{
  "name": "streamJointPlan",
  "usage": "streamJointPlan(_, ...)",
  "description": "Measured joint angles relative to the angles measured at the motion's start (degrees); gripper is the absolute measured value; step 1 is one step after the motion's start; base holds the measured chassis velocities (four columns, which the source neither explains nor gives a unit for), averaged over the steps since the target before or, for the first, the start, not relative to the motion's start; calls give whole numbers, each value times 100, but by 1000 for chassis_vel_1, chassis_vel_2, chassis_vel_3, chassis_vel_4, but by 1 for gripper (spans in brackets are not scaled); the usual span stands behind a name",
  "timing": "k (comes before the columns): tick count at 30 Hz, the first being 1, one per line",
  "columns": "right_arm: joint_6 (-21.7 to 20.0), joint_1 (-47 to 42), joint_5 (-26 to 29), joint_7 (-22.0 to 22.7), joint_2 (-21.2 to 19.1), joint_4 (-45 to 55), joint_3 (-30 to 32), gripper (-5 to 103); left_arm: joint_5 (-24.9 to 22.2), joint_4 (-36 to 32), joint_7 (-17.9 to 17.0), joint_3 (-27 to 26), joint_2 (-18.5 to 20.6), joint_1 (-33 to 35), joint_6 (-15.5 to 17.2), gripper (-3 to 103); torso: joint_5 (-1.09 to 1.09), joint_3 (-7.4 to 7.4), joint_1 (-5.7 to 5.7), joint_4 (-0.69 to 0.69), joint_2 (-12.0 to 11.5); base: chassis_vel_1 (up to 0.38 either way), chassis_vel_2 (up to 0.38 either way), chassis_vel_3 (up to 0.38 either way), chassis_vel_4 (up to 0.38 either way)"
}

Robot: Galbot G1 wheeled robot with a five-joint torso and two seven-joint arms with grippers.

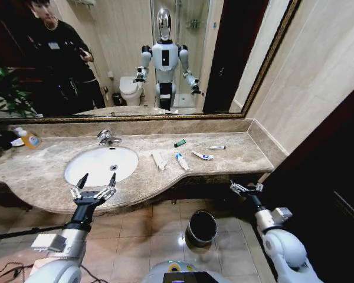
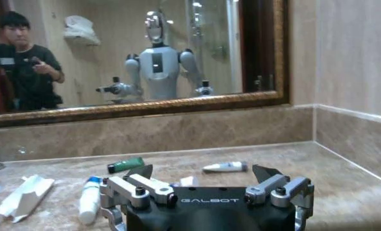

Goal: Pick up the trash from the sink and place it in the trash bin.

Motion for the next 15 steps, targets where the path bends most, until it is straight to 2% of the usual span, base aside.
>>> streamJointPlan(7, -348, 98, -39, 69, -158, 298, -70, 100, 0, 0, 0, 0, 0, 0, 0, 100, 0, 0, 0, 0, 0, 0, 0, 0, 0)
streamJointPlan(15, -478, 185, -181, 136, -167, 408, -142, 100, 0, 0, 0, 0, 0, 0, 0, 100, 0, 0, 0, -1, 0, 0, 0, 0, 0)
